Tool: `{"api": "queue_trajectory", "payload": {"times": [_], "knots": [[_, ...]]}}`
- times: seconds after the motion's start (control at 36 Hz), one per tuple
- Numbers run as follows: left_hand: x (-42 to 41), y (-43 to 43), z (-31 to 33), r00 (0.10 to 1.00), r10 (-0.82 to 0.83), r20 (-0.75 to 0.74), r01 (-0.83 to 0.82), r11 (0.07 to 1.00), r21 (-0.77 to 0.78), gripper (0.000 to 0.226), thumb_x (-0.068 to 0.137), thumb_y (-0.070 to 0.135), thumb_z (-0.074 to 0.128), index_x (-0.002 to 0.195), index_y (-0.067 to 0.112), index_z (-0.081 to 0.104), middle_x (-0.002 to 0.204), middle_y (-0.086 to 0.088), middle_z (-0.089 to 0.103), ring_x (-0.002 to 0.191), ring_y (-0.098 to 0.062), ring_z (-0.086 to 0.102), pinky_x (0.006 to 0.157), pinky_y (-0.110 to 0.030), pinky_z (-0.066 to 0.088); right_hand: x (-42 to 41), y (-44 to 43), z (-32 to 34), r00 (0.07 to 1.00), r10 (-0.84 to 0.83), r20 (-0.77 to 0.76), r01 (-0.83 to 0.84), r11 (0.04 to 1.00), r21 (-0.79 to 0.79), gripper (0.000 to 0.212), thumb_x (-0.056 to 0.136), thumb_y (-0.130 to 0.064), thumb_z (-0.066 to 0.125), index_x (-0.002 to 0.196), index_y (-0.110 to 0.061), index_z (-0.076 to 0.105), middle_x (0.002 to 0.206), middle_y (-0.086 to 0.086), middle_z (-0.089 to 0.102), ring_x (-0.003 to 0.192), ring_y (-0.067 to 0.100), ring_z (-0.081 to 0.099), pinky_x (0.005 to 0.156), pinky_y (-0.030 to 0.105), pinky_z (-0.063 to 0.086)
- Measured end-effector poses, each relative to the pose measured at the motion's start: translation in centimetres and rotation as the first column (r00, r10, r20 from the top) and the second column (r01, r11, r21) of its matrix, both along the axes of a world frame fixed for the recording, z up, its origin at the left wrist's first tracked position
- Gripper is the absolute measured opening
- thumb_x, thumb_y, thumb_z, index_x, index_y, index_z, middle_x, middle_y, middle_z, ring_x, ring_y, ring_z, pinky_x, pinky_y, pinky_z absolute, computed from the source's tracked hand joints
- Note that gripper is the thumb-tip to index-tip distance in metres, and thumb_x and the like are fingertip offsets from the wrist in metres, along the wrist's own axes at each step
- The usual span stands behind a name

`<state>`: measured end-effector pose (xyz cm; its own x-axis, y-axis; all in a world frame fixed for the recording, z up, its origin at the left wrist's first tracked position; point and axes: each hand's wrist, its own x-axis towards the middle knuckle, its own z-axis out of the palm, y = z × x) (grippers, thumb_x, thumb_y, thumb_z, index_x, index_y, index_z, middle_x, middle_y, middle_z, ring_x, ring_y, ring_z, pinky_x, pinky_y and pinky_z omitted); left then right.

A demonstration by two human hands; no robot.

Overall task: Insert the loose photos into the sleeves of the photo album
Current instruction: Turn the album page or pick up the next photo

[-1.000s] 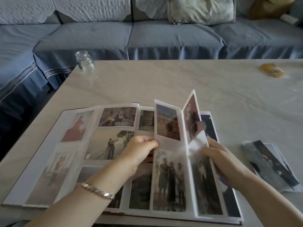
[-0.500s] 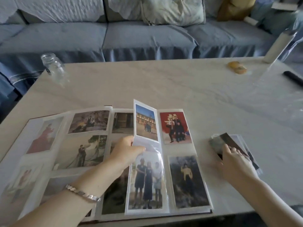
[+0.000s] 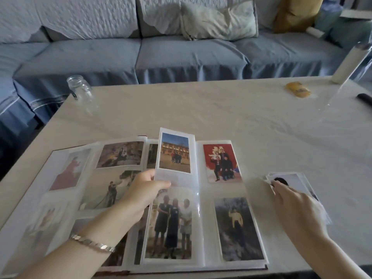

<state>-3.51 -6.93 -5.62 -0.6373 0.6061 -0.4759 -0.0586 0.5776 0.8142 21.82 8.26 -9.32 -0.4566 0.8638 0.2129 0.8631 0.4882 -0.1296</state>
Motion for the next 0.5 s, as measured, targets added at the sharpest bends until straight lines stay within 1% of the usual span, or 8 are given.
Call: {"api": "queue_trajectory", "payload": {"times": [0.06, 0.11, 0.17, 0.22, 0.28, 0.36, 0.42, 0.5], "knots": [[-1.8, -1.1, 0.9, 0.999, 0.046, -0.029, -0.045, 0.999, 0.013, 0.017, 0.085, 0.009, 0.066, 0.101, 0.015, 0.064, 0.097, -0.003, 0.071, 0.091, -0.02, 0.066, 0.079, -0.032, 0.052, -1.6, -0.7, 0.9, 0.952, 0.189, -0.241, -0.134, 0.965, 0.224, 0.029, 0.066, 0.013, 0.07, 0.087, -0.005, 0.075, 0.071, 0.01, 0.072, 0.052, 0.029, 0.066, 0.038, 0.023, 0.042], [-3.8, -2.3, 1.8, 0.99, 0.102, -0.098, -0.101, 0.995, 0.017, 0.031, 0.083, 0.009, 0.068, 0.113, 0.013, 0.06, 0.109, -0.003, 0.067, 0.097, -0.021, 0.063, 0.089, -0.035, 0.048, -4.0, -1.6, 2.4, 0.876, 0.378, -0.299, -0.278, 0.903, 0.328, 0.021, 0.078, -0.003, 0.057, 0.087, -0.004, 0.075, 0.08, 0.009, 0.073, 0.063, 0.026, 0.07, 0.042, 0.029, 0.051], [-6.0, -4.0, 2.8, 0.969, 0.151, -0.197, -0.157, 0.988, -0.014, 0.04, 0.082, 0.011, 0.07, 0.119, 0.018, 0.056, 0.107, 0.0, 0.063, 0.096, -0.02, 0.059, 0.088, -0.031, 0.043, -6.5, -2.5, 3.3, 0.805, 0.483, -0.345, -0.365, 0.861, 0.353, 0.029, 0.08, -0.011, 0.048, 0.089, -0.004, 0.075, 0.084, 0.008, 0.073, 0.07, 0.021, 0.071, 0.057, 0.025, 0.052], [-8.4, -6.0, 3.5, 0.948, 0.159, -0.275, -0.179, 0.983, -0.047, 0.034, 0.081, 0.012, 0.071, 0.112, 0.02, 0.058, 0.099, -0.001, 0.065, 0.09, -0.021, 0.06, 0.088, -0.034, 0.045, -8.8, -3.2, 3.4, 0.746, 0.54, -0.389, -0.413, 0.834, 0.365, 0.02, 0.076, -0.001, 0.061, 0.09, -0.004, 0.075, 0.091, 0.007, 0.073, 0.08, 0.022, 0.071, 0.073, 0.023, 0.051], [-10.6, -8.1, 3.8, 0.926, 0.176, -0.335, -0.211, 0.975, -0.073, 0.03, 0.081, 0.01, 0.07, 0.109, 0.016, 0.059, 0.101, -0.005, 0.065, 0.093, -0.025, 0.061, 0.09, -0.038, 0.047, -11.1, -4.1, 3.3, 0.699, 0.579, -0.42, -0.449, 0.812, 0.372, 0.021, 0.075, 0.002, 0.062, 0.09, -0.005, 0.075, 0.094, 0.007, 0.072, 0.084, 0.023, 0.07, 0.08, 0.023, 0.049], [-13.8, -11.5, 4.0, 0.849, 0.269, -0.454, -0.341, 0.936, -0.085, 0.013, 0.08, 0.003, 0.066, 0.086, 0.013, 0.059, 0.083, -0.006, 0.062, 0.079, -0.028, 0.06, 0.078, -0.038, 0.048, -14.1, -5.7, 3.3, 0.634, 0.645, -0.426, -0.52, 0.764, 0.382, 0.026, 0.079, -0.009, 0.052, 0.089, -0.006, 0.075, 0.095, 0.006, 0.073, 0.085, 0.021, 0.07, 0.083, 0.023, 0.044], [-15.8, -13.8, 3.4, 0.806, 0.292, -0.514, -0.405, 0.907, -0.119, 0.019, 0.077, 0.0, 0.064, 0.076, 0.017, 0.056, 0.072, -0.009, 0.059, 0.066, -0.029, 0.059, 0.064, -0.036, 0.048, -15.8, -6.7, 3.2, 0.597, 0.676, -0.431, -0.564, 0.736, 0.373, 0.026, 0.081, -0.011, 0.051, 0.089, -0.007, 0.076, 0.095, 0.005, 0.073, 0.086, 0.02, 0.071, 0.082, 0.023, 0.046], [-18.0, -16.3, 1.4, 0.84, 0.298, -0.453, -0.417, 0.889, -0.188, 0.03, 0.075, -0.004, 0.064, 0.1, 0.012, 0.062, 0.087, -0.013, 0.065, 0.074, -0.03, 0.064, 0.07, -0.041, 0.053, -17.8, -8.2, 2.8, 0.553, 0.713, -0.432, -0.6, 0.7, 0.386, 0.022, 0.071, -0.002, 0.062, 0.088, -0.007, 0.076, 0.095, 0.004, 0.073, 0.085, 0.019, 0.071, 0.076, 0.027, 0.053]]}}
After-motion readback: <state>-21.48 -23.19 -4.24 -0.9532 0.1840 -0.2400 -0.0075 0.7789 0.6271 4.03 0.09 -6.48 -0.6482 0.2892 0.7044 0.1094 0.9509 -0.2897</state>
